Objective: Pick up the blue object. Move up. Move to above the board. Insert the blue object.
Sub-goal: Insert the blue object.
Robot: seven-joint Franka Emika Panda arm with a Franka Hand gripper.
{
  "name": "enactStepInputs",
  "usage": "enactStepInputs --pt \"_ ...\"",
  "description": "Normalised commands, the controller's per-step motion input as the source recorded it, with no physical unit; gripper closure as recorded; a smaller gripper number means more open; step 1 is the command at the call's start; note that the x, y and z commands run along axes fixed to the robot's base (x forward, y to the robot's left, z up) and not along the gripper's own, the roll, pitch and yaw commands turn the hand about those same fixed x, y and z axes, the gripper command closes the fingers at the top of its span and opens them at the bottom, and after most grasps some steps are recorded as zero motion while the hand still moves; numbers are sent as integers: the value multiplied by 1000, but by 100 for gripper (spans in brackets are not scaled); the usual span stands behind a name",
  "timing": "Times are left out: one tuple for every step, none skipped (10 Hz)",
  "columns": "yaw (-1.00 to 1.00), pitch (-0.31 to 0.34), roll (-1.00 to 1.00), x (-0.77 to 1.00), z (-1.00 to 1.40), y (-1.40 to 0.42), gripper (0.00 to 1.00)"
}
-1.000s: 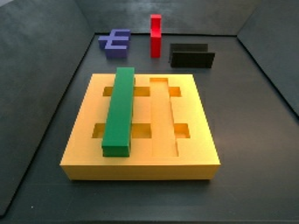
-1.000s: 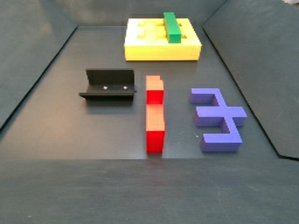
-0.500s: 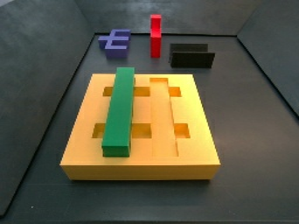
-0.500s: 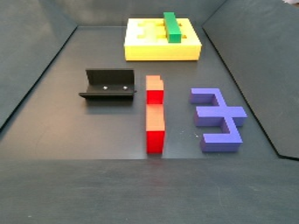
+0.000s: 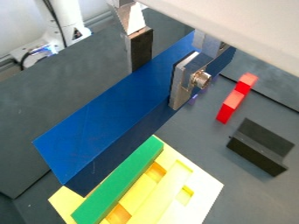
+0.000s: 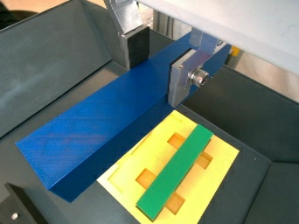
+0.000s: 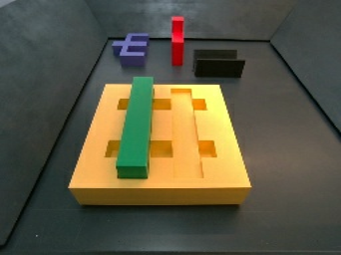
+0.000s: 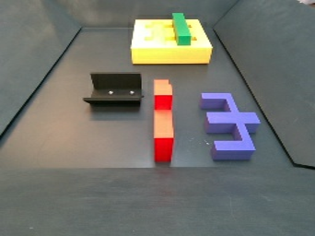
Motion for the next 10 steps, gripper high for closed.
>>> enactStepInputs --pt "0 -7 0 0 -29 0 100" --pt "0 -114 0 0 -240 0 100" --pt "0 -149 0 0 -537 -71 100" --pt "0 -110 0 0 -937 -294 100" --pt "0 -57 -56 0 -906 -420 100" --pt "0 -57 -71 0 -877 -429 100" --pt "23 -51 -83 49 -883 -357 100" --pt "3 0 -67 271 -983 -211 100" --pt "0 0 -17 431 -1000 -51 100" --pt "-37 0 0 549 -1000 31 100"
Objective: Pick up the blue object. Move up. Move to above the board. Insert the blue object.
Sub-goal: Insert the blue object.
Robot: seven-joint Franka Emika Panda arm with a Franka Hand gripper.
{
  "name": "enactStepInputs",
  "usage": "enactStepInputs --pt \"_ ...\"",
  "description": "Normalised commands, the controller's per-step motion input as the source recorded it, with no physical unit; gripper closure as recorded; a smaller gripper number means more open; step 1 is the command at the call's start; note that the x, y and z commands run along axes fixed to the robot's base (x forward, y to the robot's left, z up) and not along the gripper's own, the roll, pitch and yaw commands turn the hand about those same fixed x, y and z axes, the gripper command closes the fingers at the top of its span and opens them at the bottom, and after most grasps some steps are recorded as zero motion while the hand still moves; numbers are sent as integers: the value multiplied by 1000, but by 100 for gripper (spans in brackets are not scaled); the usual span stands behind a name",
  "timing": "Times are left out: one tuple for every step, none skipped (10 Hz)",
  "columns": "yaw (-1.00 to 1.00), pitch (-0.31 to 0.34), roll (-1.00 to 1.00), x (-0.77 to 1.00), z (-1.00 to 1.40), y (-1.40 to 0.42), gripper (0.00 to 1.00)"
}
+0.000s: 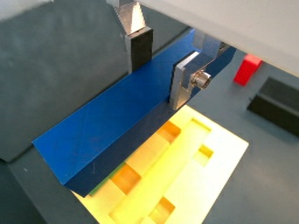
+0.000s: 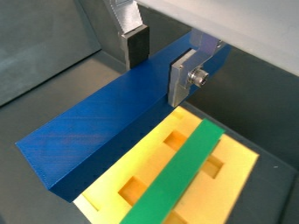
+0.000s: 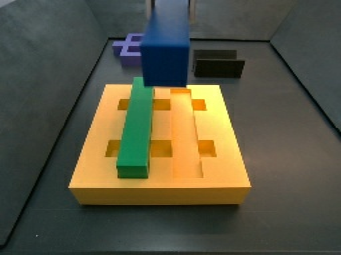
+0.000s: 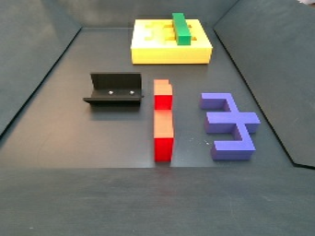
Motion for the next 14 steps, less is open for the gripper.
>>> enactStepInputs --pt "-63 0 -34 594 -1000 229 100" --pt "-11 0 -54 546 -1000 180 100" --pt "0 0 -7 446 -1000 89 100" --pt "26 0 57 154 -1000 0 100" --pt "120 0 114 94 -1000 -43 100" --pt "94 0 169 114 -983 -111 100" --pt "23 -13 190 0 -977 -103 100" --pt "0 -17 216 0 -940 -97 100" --pt "43 0 247 -20 -857 -129 100" --pt "0 197 203 -206 -509 -137 100" --pt "0 186 161 -103 -357 -120 100" --pt "0 173 123 -71 -380 -74 100" --pt "23 127 110 -6 -383 -103 100" --pt "9 93 90 114 -223 -143 100"
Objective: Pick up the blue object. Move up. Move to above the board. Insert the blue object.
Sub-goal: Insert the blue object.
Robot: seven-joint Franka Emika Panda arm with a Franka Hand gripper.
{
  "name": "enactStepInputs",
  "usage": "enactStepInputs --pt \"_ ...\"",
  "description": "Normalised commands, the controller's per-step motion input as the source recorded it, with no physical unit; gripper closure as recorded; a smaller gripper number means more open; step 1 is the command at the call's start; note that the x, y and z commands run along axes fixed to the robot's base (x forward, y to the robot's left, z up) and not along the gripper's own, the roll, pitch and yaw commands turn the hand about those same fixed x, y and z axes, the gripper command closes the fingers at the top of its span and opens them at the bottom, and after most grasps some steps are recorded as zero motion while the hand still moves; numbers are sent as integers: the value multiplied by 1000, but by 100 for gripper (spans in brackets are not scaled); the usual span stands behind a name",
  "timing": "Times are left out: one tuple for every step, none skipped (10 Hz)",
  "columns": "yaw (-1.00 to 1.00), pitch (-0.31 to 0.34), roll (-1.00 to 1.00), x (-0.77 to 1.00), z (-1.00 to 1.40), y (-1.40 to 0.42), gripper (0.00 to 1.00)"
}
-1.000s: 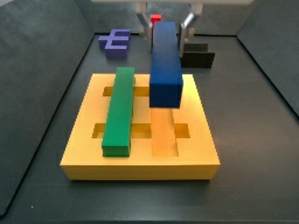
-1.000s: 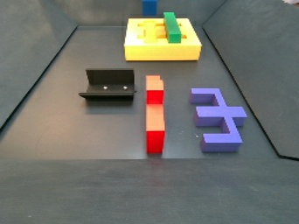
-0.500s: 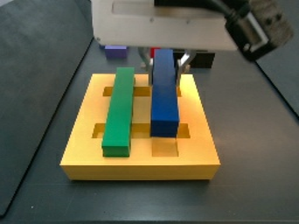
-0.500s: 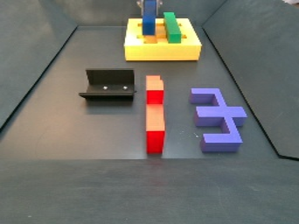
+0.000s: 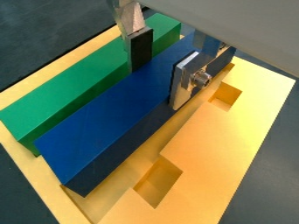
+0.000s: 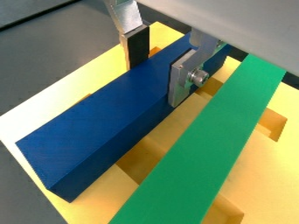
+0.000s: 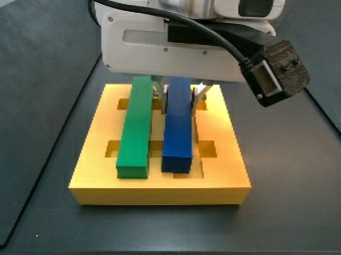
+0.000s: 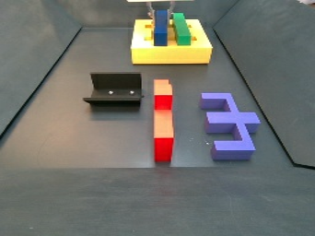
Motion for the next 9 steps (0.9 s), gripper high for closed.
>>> enactStepInputs --pt "0 129 113 297 -217 -169 100" --pt "6 154 134 366 -314 -157 100" --pt "11 171 143 409 -354 -146 100" --pt "0 161 161 346 -409 -140 100" --pt "0 170 186 326 -557 -34 100" --pt "0 186 129 383 -526 0 100" --pt "14 223 119 397 -477 0 100" --pt "26 227 81 503 -429 11 100" --pt "20 220 46 551 -377 37 100"
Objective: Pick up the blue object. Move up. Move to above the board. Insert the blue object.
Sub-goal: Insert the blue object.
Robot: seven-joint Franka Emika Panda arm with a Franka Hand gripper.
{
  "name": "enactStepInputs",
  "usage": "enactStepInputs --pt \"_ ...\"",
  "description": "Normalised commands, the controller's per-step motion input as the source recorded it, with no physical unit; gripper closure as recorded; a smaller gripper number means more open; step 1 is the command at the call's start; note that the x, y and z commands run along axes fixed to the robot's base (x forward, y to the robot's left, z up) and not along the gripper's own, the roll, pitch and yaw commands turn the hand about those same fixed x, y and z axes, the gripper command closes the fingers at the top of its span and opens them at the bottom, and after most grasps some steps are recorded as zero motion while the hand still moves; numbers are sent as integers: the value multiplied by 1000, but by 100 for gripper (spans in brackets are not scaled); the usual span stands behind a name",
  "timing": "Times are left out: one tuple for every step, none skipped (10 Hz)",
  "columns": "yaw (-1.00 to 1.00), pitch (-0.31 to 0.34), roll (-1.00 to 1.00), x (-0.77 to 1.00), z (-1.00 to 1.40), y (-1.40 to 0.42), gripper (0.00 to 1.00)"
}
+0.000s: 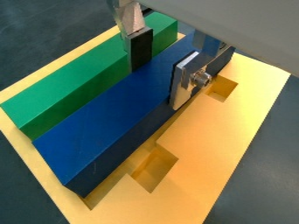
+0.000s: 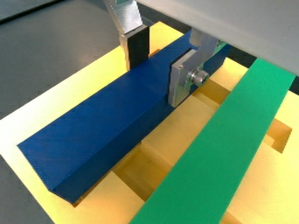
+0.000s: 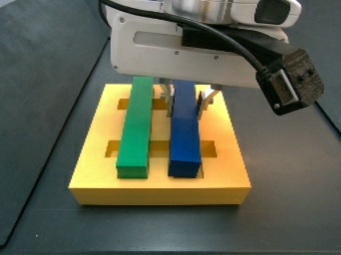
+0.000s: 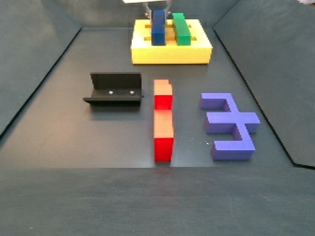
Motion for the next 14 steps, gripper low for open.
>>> enactStepInputs --pt "0 200 17 494 -303 26 100" --pt "0 189 1 474 -246 31 100" --pt "0 209 0 523 -137 97 100" --pt "0 210 -11 486 -34 117 100" --pt "0 224 -43 509 0 146 100" --pt "0 243 -51 563 6 83 100" --pt "0 14 0 220 0 0 100" --pt "0 0 16 0 -29 0 100" --pt "0 -46 70 343 -374 0 100" --pt "0 -197 -36 360 -291 6 100" --pt "154 -266 -179 346 -229 46 100" --pt "151 -279 -181 186 -249 0 100" --pt "120 -306 -210 51 -263 26 100" --pt "0 -281 -160 -63 -329 83 100"
